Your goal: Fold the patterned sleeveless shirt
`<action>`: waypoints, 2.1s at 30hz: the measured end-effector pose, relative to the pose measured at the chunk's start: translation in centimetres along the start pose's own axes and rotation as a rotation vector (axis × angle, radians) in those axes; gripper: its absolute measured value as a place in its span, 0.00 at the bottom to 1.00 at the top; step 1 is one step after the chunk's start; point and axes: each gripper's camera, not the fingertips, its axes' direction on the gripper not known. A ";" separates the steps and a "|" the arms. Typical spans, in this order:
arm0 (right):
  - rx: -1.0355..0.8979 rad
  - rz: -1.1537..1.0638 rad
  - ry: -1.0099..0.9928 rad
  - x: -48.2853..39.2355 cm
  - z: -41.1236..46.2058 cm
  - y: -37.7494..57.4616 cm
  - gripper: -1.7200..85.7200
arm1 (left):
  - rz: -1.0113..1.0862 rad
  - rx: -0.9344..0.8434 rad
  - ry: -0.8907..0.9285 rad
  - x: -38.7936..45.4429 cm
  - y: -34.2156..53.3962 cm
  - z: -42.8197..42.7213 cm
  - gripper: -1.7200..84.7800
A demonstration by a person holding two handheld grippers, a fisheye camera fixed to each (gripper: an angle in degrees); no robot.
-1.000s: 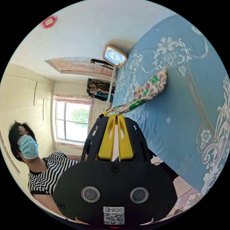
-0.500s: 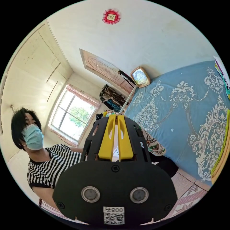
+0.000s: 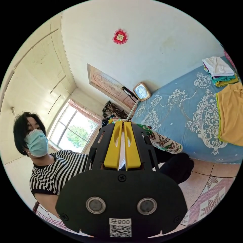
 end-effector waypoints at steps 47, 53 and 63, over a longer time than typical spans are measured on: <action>0.068 0.528 0.499 11.9 -43.4 -21.1 0.03 | -0.146 -0.611 -0.191 -47.9 1.6 63.6 0.05; 0.061 0.651 0.509 14.8 -43.6 -20.1 0.03 | -0.193 -0.689 -0.210 -52.4 3.1 63.7 0.05; 0.283 0.601 0.700 9.4 -44.1 -21.4 0.02 | -0.206 -0.578 -0.207 -55.5 3.1 57.4 0.04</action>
